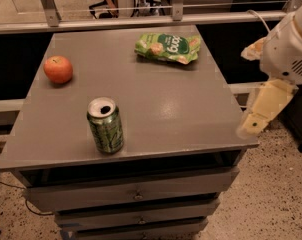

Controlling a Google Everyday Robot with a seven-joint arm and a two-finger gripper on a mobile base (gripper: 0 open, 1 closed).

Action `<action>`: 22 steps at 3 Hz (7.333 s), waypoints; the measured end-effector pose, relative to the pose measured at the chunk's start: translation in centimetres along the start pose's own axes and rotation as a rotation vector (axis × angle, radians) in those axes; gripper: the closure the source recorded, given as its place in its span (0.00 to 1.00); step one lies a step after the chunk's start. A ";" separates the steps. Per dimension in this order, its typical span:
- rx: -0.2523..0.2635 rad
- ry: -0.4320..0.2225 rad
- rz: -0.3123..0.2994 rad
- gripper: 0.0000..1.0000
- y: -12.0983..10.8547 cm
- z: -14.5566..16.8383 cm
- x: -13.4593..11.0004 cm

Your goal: Knock green can over

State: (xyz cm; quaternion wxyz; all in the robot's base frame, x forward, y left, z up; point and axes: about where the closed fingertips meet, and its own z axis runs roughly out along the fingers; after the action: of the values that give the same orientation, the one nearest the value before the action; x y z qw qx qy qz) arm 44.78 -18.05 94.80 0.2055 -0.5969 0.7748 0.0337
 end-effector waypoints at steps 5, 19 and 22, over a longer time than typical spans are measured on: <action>-0.309 -0.637 0.046 0.00 7.5 12.9 -15.4; -0.035 -0.962 0.171 0.00 -7.7 16.8 -24.6; -0.074 -0.940 0.118 0.00 -7.1 14.9 -20.6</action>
Offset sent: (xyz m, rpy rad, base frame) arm 0.0062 0.1533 -0.0773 0.5824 0.1264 0.1320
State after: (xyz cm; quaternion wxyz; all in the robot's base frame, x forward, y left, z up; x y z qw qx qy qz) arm 59.75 3.20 89.93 0.5101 -0.4789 0.6286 0.3395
